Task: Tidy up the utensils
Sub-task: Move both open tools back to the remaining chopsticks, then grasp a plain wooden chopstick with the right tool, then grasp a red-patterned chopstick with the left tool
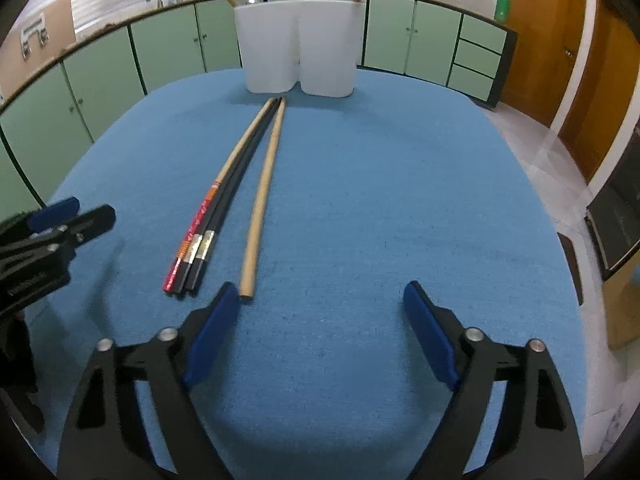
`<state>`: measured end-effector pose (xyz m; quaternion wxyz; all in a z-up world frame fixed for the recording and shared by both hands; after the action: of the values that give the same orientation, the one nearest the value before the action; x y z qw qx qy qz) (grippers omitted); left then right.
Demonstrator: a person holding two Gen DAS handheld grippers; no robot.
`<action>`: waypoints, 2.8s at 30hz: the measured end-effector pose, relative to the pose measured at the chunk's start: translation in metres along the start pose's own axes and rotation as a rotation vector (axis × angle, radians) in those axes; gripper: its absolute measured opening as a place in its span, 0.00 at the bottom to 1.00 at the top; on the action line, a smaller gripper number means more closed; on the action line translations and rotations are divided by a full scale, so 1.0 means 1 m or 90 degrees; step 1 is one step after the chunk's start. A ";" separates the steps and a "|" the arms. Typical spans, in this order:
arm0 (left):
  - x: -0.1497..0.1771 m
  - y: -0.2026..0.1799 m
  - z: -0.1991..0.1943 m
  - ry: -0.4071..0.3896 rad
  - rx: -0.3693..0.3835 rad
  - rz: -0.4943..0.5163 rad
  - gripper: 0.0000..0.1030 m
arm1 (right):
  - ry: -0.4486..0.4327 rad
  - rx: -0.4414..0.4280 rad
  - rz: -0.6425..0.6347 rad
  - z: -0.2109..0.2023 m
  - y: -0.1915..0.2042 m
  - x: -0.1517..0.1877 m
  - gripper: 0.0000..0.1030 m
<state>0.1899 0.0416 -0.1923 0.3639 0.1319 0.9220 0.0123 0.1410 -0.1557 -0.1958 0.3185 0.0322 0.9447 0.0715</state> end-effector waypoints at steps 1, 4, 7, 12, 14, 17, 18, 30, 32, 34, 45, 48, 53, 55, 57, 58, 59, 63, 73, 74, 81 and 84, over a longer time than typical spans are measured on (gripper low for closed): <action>0.000 0.000 0.000 0.000 -0.001 0.000 0.67 | 0.001 -0.022 0.004 -0.001 0.003 0.000 0.72; 0.000 0.000 0.000 0.001 -0.001 0.000 0.67 | 0.013 -0.047 0.000 0.002 0.012 0.002 0.58; 0.000 0.001 0.000 0.001 -0.001 0.000 0.67 | 0.011 -0.039 -0.015 0.004 0.018 0.002 0.45; -0.001 -0.004 0.001 0.003 0.004 0.002 0.67 | 0.012 -0.052 -0.030 0.004 0.025 0.003 0.11; -0.001 -0.008 0.001 0.004 0.009 0.006 0.67 | 0.012 -0.054 -0.032 0.004 0.026 0.004 0.06; -0.001 -0.015 0.002 0.007 0.017 0.012 0.67 | 0.013 -0.059 -0.027 0.002 0.024 0.003 0.06; -0.002 -0.018 0.003 0.009 0.022 0.015 0.67 | 0.012 -0.059 -0.024 0.001 0.023 0.003 0.06; -0.002 -0.063 0.002 0.020 0.090 0.063 0.67 | 0.006 -0.038 0.028 -0.001 -0.016 -0.002 0.06; -0.001 -0.068 0.003 0.026 0.091 0.069 0.67 | 0.006 -0.039 0.028 0.000 -0.016 -0.001 0.06; 0.000 -0.071 0.005 0.031 0.088 0.078 0.68 | 0.005 -0.039 0.028 -0.001 -0.016 -0.001 0.06; 0.000 -0.058 0.007 0.040 0.043 0.073 0.72 | 0.006 -0.043 0.031 0.000 -0.016 -0.002 0.06; 0.001 -0.049 0.005 0.038 0.036 0.060 0.71 | 0.006 -0.043 0.031 -0.001 -0.016 -0.002 0.06; 0.000 -0.051 -0.001 0.024 0.049 0.058 0.71 | 0.006 -0.043 0.031 -0.001 -0.016 -0.002 0.07; 0.000 -0.054 0.000 0.024 0.048 0.064 0.71 | 0.006 -0.044 0.032 0.000 -0.016 -0.002 0.07; 0.002 -0.057 0.004 0.029 0.052 0.070 0.70 | 0.006 -0.045 0.033 -0.001 -0.016 -0.002 0.07; 0.002 -0.057 0.006 0.032 0.052 0.070 0.67 | 0.007 -0.046 0.034 -0.001 -0.016 -0.002 0.07; 0.003 -0.057 0.007 0.035 0.052 0.069 0.66 | 0.007 -0.047 0.034 -0.001 -0.016 -0.002 0.07; 0.001 -0.056 0.009 0.032 0.054 0.064 0.52 | 0.006 -0.044 0.032 -0.002 -0.016 -0.002 0.07; -0.004 -0.075 0.008 0.026 0.063 0.099 0.06 | 0.006 -0.044 0.027 0.000 -0.016 -0.002 0.06; -0.004 -0.075 0.008 0.026 0.059 0.099 0.06 | 0.005 -0.044 0.028 -0.001 -0.016 -0.002 0.06; -0.007 -0.069 -0.004 0.007 0.055 0.091 0.05 | -0.017 -0.058 0.034 -0.011 -0.017 -0.004 0.06; -0.014 -0.062 -0.019 -0.014 0.045 0.089 0.05 | -0.030 -0.061 0.035 -0.018 -0.018 -0.008 0.06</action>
<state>0.1726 -0.0209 -0.1765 0.3673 0.2087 0.9064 0.0037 0.1360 -0.1764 -0.1791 0.3400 0.0445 0.9311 0.1246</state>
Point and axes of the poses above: each gripper's, at about its wrist camera, not at the fingertips, and z roughly the way its jaws point, y to its left, x to its underside, the point moved 7 cm from there along z, roughly the way its jaws point, and after that the axes turned 14 degrees about z, right-handed, at the moved point
